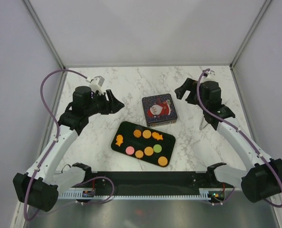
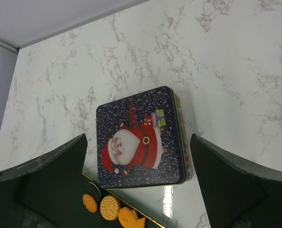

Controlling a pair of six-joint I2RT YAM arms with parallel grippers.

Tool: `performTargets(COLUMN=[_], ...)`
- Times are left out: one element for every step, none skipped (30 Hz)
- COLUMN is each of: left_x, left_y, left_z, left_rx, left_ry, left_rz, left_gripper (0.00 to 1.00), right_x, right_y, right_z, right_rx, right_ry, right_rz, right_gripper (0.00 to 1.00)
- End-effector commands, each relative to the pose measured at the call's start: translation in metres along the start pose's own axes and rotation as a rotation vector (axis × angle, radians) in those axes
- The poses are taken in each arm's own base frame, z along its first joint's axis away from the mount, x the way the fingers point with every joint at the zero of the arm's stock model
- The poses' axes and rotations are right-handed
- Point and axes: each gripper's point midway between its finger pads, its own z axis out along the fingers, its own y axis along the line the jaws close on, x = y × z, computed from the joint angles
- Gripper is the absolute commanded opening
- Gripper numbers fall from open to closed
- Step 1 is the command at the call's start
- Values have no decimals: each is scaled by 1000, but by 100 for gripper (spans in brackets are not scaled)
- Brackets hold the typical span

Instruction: Pack the cookies

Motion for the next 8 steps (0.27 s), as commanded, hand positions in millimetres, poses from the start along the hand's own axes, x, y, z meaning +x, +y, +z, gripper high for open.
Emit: performTargets(left_x=[6, 7, 7, 8, 8, 9, 11, 12], left_y=[7, 6, 6, 7, 6, 6, 6, 7], left_z=[-7, -7, -8, -7, -7, -6, -6, -5], left_rx=[-18, -17, -14, -14, -8, -5, -3, -5], left_ry=[10, 10, 13, 17, 18, 23, 29, 32], left_rz=[82, 83, 81, 80, 82, 79, 80, 79], left_gripper=[64, 64, 64, 64, 64, 64, 64, 64], right_x=[-16, -15, -16, -16, -16, -16, -16, -18], right_y=[-12, -14, -15, -16, -18, -19, -19, -21], right_z=[-17, -18, -20, -20, -21, -21, -20, -19], right_rx=[65, 69, 73, 80, 87, 89, 95, 103], right_ry=[-92, -92, -97, -103, -104, -105, -109, -112], right_rz=[-37, -42, -42, -40, -40, -38, -39, -35], right_gripper=[98, 98, 98, 98, 98, 98, 98, 98])
